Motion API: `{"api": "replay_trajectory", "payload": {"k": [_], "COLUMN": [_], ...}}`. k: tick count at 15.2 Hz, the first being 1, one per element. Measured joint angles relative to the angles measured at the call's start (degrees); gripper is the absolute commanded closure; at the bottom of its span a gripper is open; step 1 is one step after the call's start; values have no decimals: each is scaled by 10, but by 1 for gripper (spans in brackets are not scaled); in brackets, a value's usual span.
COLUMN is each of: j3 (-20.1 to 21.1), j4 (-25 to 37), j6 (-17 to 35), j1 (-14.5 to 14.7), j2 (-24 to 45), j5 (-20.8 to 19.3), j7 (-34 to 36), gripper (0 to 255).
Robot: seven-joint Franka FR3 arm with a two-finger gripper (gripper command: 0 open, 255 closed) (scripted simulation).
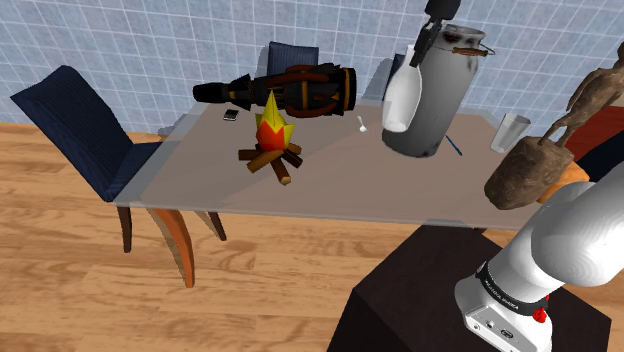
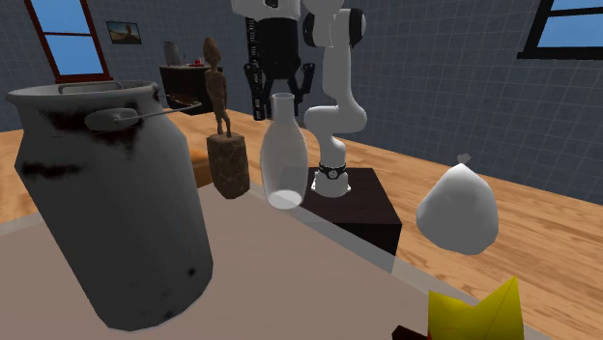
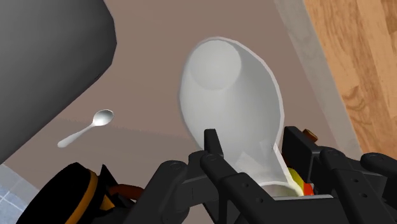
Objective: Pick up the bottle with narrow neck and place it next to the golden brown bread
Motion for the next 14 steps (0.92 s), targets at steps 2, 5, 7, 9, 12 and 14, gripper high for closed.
{"api": "replay_trajectory", "payload": {"k": [2,5,7,9,12,14], "j3": [0,0,-1,-2,-3,-4], "j4": [20,50,70,92,131,152], "j6": [-16,-40,-54,-71,-98,-114], "j1": [0,1,1,1,2,2], "j2": [4,11,17,22,34,40], "j5": [1,3,5,7,11,13], "j7": [0,0,-1,-2,-2,-2], "gripper": [255,255,255,255,255,255]}}
